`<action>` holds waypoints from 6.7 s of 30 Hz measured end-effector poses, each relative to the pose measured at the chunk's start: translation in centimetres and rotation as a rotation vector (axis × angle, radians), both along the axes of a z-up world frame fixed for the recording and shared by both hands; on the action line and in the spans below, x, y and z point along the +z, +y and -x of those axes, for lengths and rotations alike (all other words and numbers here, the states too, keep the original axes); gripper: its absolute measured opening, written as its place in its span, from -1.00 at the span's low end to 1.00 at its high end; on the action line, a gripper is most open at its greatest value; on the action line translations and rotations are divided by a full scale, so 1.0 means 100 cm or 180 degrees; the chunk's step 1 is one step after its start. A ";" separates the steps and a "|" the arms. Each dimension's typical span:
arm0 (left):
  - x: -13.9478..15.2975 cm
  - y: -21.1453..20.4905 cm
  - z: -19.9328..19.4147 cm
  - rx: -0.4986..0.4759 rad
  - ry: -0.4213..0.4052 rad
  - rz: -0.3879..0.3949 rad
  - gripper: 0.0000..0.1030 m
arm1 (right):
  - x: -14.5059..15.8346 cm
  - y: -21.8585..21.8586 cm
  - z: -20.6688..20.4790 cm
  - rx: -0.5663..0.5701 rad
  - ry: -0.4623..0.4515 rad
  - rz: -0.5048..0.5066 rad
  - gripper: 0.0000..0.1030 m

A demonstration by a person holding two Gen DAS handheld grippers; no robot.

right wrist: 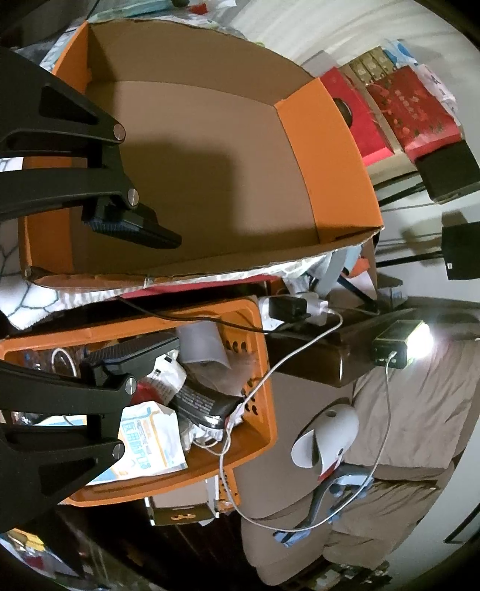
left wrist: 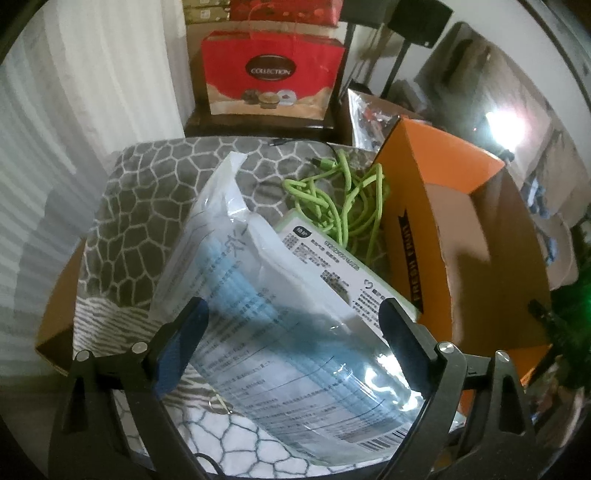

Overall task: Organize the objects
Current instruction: 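Move the left tool to the clear mask bag and close on it, then lift the mask bag with the left tool and carry it toward the cardboard box, then lower the mask bag into the cardboard box and open the left tool, then move the left tool to the green-white power bank and close on it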

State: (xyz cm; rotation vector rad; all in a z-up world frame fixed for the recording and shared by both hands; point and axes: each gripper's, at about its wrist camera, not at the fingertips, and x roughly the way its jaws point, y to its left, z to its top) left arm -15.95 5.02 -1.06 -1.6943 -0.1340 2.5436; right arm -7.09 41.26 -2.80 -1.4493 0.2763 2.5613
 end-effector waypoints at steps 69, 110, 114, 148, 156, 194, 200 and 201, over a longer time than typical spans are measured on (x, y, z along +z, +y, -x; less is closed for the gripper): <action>-0.055 -0.166 -0.068 0.0267 -0.0429 -0.1311 -0.33 | 0.011 0.012 0.014 0.0478 -0.0430 0.0430 -0.85; 0.072 0.000 0.010 -0.0475 -0.0002 -0.2168 -0.77 | 0.013 0.011 0.013 0.0469 -0.0402 0.0495 -0.85; 0.059 0.037 0.028 -0.0504 -0.0159 -0.2282 -0.77 | 0.013 0.012 0.014 0.0471 -0.0405 0.0509 -0.85; -0.057 0.178 0.080 -0.0260 -0.1020 -0.2331 -0.77 | 0.011 0.012 0.013 0.0477 -0.0405 0.0526 -0.85; -0.082 0.184 0.084 -0.0175 -0.1171 -0.2248 -0.76 | 0.011 0.012 0.012 0.0474 -0.0411 0.0522 -0.85; 0.053 0.138 0.019 -0.1124 0.0021 -0.0458 0.91 | 0.014 0.010 0.013 0.0445 -0.0426 0.0527 -0.85; 0.065 0.093 0.010 -0.1197 0.0158 -0.0248 0.92 | 0.015 0.011 0.012 0.0444 -0.0421 0.0534 -0.85; 0.065 0.086 0.008 -0.1210 0.0165 -0.0197 0.92 | 0.014 0.010 0.013 0.0446 -0.0422 0.0532 -0.85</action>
